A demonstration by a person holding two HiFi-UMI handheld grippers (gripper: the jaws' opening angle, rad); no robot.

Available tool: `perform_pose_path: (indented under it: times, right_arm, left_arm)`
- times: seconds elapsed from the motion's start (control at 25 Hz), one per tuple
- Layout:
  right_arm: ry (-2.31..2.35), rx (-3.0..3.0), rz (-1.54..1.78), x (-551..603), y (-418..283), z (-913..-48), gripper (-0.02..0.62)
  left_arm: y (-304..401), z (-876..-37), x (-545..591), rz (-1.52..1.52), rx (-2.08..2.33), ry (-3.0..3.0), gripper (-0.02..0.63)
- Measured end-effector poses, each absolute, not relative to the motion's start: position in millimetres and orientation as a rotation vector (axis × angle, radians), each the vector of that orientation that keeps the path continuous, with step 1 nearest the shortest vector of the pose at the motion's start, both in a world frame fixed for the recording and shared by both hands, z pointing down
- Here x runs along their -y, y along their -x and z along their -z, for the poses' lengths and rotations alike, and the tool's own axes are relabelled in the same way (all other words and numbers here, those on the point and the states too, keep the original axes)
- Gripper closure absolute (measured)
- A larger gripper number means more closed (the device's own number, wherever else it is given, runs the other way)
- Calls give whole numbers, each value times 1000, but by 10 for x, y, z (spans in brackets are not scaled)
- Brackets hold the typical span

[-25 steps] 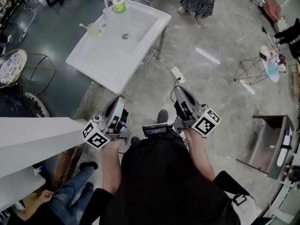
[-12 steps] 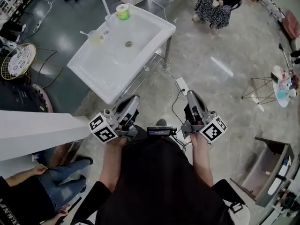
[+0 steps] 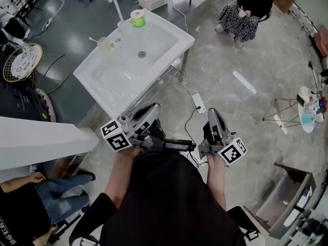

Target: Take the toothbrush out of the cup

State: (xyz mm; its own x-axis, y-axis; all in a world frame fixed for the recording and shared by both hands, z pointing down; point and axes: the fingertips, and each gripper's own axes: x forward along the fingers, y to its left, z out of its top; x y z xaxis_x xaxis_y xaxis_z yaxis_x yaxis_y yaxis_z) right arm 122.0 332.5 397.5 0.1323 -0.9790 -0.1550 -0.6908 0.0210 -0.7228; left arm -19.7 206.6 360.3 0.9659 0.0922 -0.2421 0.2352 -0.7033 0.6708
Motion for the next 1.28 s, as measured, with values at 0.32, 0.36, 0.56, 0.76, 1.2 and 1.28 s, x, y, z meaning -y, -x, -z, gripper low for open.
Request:
perform_pose_path:
  times: [0.32, 0.36, 0.56, 0.76, 1.2, 1.28]
  right_arm:
    - [1787, -1630, 551, -2943, -1661, -3967, 589]
    - [1789, -1638, 561, -2879, -1692, -3964, 589]
    - [1787, -1730, 607, -2371, -1767, -3954, 589]
    - [1747, -1838, 628, -1578, -1829, -3856, 589]
    - [1628, -2069, 694, -282, -1481, -3792, 589]
    - [1598, -2111, 718, -102, -1413, -3811, 589]
  left_arm:
    - [-310, -3685, -1609, 277, -246, -2303, 597]
    - [-362, -3676, -1551, 285, -247, -2300, 597]
    - [-424, -3704, -1107, 343, -202, -2288, 597]
    - [-329, -3775, -379, 408, -74, -2270, 597]
    - [167, -3842, 698, 531, 158, -2255, 597]
    - [261, -3809, 804, 566, 193, -2251, 597]
